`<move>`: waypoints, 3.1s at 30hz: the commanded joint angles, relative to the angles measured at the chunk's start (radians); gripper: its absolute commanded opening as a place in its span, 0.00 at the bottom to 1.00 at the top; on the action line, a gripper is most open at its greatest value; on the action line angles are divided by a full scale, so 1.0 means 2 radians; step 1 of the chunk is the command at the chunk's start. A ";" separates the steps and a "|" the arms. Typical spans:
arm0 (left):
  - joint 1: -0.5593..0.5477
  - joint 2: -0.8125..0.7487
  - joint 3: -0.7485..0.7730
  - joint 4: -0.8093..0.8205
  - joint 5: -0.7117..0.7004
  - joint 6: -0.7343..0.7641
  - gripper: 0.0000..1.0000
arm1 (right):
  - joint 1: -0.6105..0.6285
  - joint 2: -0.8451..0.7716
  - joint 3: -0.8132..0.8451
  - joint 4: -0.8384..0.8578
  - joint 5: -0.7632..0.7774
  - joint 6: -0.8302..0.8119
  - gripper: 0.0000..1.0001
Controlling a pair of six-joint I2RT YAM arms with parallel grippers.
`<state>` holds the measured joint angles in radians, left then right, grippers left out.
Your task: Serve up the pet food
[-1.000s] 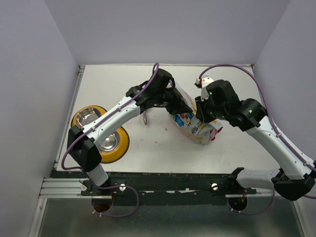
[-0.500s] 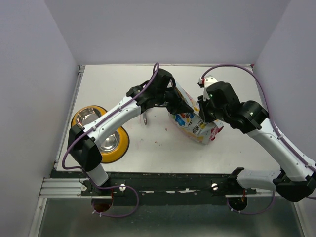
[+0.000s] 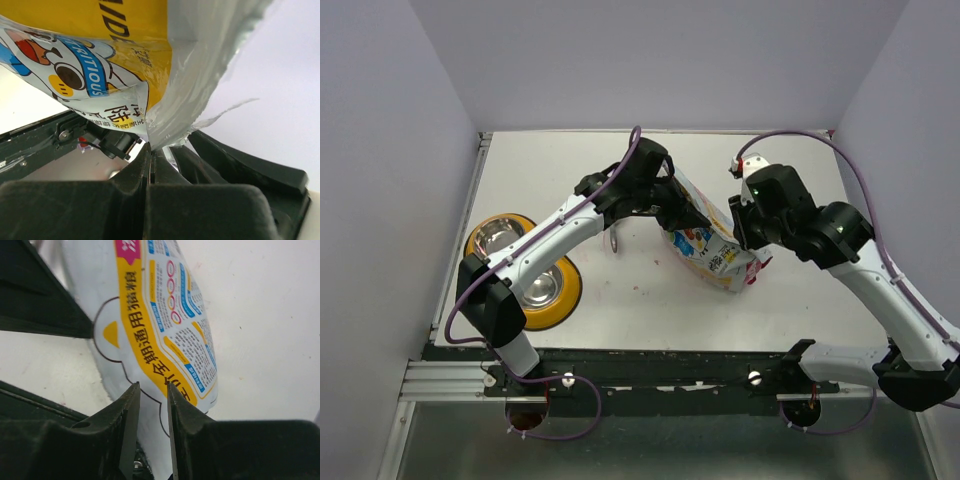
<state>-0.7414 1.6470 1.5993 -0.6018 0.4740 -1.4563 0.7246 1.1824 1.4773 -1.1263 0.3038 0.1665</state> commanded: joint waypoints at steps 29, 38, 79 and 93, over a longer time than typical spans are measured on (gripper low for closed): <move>0.003 -0.001 0.029 -0.017 0.013 0.000 0.00 | 0.000 -0.004 0.013 -0.018 -0.022 -0.021 0.33; 0.002 -0.001 0.028 -0.014 0.014 -0.001 0.00 | 0.000 -0.008 0.019 -0.014 -0.048 -0.023 0.32; -0.037 -0.083 -0.126 0.101 -0.043 -0.037 0.49 | -0.001 -0.014 -0.029 0.042 -0.127 0.124 0.01; -0.048 -0.063 -0.120 0.105 -0.031 -0.048 0.38 | -0.001 -0.013 -0.026 0.040 -0.122 0.118 0.01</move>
<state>-0.8230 1.5070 1.3342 -0.3862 0.3985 -1.5467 0.7246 1.1473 1.4052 -1.0687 0.0647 0.3931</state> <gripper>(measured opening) 0.396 0.011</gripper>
